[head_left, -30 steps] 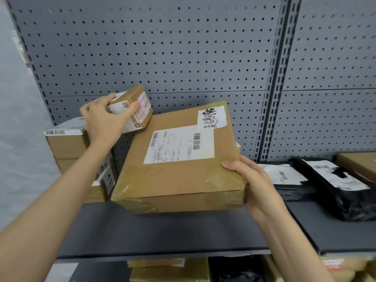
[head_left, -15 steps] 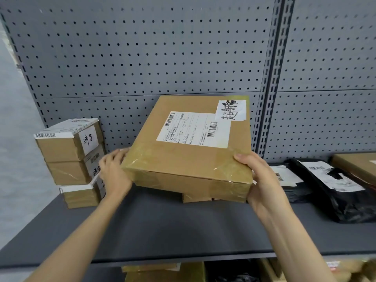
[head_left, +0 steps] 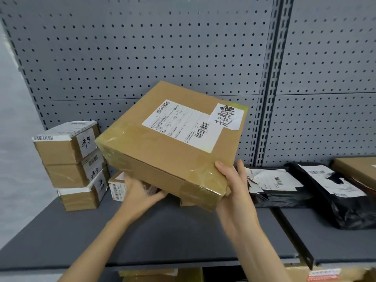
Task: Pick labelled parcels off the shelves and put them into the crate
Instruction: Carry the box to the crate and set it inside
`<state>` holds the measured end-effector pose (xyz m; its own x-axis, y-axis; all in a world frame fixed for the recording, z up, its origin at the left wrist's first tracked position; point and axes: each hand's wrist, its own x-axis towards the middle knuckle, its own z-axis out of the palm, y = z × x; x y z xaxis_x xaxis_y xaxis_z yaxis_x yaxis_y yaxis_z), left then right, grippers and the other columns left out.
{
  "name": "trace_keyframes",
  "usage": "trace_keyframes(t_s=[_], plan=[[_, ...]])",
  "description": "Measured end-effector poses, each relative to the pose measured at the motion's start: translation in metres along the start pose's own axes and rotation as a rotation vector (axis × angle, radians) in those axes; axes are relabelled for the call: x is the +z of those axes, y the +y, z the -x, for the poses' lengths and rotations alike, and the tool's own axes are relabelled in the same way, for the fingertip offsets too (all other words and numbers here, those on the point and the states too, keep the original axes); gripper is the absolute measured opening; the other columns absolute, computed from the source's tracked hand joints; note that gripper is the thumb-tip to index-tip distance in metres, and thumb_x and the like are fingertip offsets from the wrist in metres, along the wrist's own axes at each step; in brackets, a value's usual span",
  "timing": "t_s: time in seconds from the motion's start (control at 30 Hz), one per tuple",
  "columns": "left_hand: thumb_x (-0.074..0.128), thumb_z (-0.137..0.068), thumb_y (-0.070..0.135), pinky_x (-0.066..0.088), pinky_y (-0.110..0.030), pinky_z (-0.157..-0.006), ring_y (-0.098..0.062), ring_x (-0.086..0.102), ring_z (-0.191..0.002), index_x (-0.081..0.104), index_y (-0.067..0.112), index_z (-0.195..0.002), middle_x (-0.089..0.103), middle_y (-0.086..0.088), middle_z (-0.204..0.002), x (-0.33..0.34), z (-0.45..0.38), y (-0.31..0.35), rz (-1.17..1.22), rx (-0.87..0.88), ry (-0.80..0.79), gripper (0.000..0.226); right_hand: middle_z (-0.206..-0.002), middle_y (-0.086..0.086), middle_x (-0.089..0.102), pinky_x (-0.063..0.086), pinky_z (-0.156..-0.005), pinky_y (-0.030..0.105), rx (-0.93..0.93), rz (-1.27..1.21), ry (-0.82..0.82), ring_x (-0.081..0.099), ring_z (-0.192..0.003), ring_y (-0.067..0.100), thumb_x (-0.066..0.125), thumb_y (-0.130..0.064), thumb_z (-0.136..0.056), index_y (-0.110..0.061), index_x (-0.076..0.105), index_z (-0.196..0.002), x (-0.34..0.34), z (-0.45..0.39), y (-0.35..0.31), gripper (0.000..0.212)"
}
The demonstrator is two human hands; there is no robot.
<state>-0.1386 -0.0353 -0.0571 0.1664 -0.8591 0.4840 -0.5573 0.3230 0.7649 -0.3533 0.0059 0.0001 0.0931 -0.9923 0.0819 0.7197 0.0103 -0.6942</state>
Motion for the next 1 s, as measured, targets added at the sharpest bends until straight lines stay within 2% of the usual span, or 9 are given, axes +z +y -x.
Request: trace_keyframes(t_s=[0.07, 0.17, 0.23, 0.3, 0.4, 0.6, 0.7, 0.83, 1.0], plan=[[0.079, -0.073, 0.021, 0.039, -0.006, -0.093, 0.014, 0.044, -0.115, 0.025, 0.033, -0.133, 0.040, 0.010, -0.132, 0.000, 0.015, 0.014, 0.313, 0.020, -0.089, 0.082, -0.111, -0.011, 0.071, 0.053, -0.084, 0.046, 0.006, -0.043, -0.055, 0.069, -0.100, 0.013, 0.077, -0.024, -0.066, -0.050, 0.027, -0.138, 0.005, 0.004, 0.003, 0.091], [0.069, -0.072, 0.009, 0.036, -0.034, -0.108, -0.003, 0.036, -0.133, -0.011, 0.063, -0.134, 0.020, 0.028, -0.149, 0.003, 0.036, 0.027, 0.652, 0.022, -0.088, 0.115, -0.111, -0.011, 0.071, 0.056, -0.078, 0.040, -0.033, -0.072, -0.098, 0.069, -0.101, 0.013, 0.076, -0.024, -0.070, -0.054, 0.021, -0.138, 0.013, 0.010, 0.005, 0.092], [0.070, -0.067, 0.007, 0.041, -0.044, -0.101, -0.015, 0.040, -0.133, -0.011, 0.064, -0.132, 0.018, 0.023, -0.151, 0.004, 0.043, 0.050, 0.806, -0.016, -0.019, 0.118, -0.112, -0.015, 0.070, 0.055, -0.077, 0.034, -0.069, -0.039, -0.072, 0.068, -0.101, 0.009, 0.079, -0.026, -0.064, -0.059, 0.018, -0.136, 0.019, 0.012, 0.007, 0.100], [0.088, -0.053, 0.032, 0.052, -0.043, -0.088, -0.018, 0.050, -0.126, -0.008, 0.064, -0.131, 0.029, 0.018, -0.147, 0.004, 0.045, 0.070, 0.900, -0.058, 0.034, 0.127, -0.123, -0.010, 0.064, 0.054, -0.078, 0.034, -0.091, -0.001, -0.022, 0.067, -0.104, 0.010, 0.083, -0.027, -0.057, -0.063, 0.011, -0.135, 0.023, 0.014, 0.010, 0.113], [0.084, -0.046, 0.059, 0.054, -0.037, -0.084, -0.024, 0.055, -0.118, -0.008, 0.065, -0.132, 0.036, 0.006, -0.149, -0.001, 0.042, 0.103, 0.938, -0.121, 0.062, 0.126, -0.130, -0.004, 0.056, 0.053, -0.089, 0.041, -0.097, 0.057, -0.011, 0.065, -0.107, 0.014, 0.084, -0.026, -0.053, -0.065, 0.002, -0.135, 0.026, 0.017, 0.016, 0.122], [0.080, -0.056, 0.018, 0.055, -0.033, -0.076, -0.016, 0.066, -0.102, 0.030, 0.042, -0.139, 0.065, 0.006, -0.120, -0.009, 0.032, 0.112, 0.904, -0.189, 0.173, 0.099, -0.127, -0.006, 0.059, 0.045, -0.101, 0.050, -0.097, 0.137, -0.055, 0.062, -0.112, 0.017, 0.088, -0.024, -0.043, -0.061, -0.011, -0.137, 0.020, 0.017, 0.013, 0.141], [0.079, -0.052, 0.020, 0.056, -0.027, -0.069, -0.017, 0.067, -0.100, 0.045, 0.032, -0.132, 0.067, 0.003, -0.117, -0.027, 0.033, 0.103, 0.875, -0.180, 0.116, 0.087, -0.137, -0.006, 0.052, 0.046, -0.098, 0.052, -0.167, 0.114, 0.023, 0.059, -0.116, 0.021, 0.084, -0.025, -0.052, -0.057, 0.002, -0.140, 0.009, 0.006, -0.012, 0.125], [0.078, -0.051, 0.021, 0.056, -0.026, -0.063, -0.017, 0.070, -0.091, 0.051, 0.027, -0.127, 0.070, 0.001, -0.110, -0.048, 0.025, 0.092, 0.855, -0.185, 0.011, 0.081, -0.113, -0.005, 0.066, 0.056, -0.080, 0.045, -0.222, 0.117, 0.013, 0.062, -0.103, 0.020, 0.072, -0.022, -0.065, -0.037, 0.042, -0.128, -0.005, 0.005, -0.034, 0.071], [0.074, -0.058, 0.016, 0.056, -0.026, -0.061, -0.015, 0.071, -0.087, 0.053, 0.026, -0.126, 0.072, 0.003, -0.105, -0.061, 0.009, 0.076, 0.874, -0.160, -0.094, 0.071, -0.098, -0.008, 0.071, 0.057, -0.078, 0.039, -0.235, 0.183, 0.061, 0.064, -0.096, 0.017, 0.070, -0.029, -0.068, -0.030, 0.051, -0.112, -0.009, 0.020, -0.027, 0.048]])
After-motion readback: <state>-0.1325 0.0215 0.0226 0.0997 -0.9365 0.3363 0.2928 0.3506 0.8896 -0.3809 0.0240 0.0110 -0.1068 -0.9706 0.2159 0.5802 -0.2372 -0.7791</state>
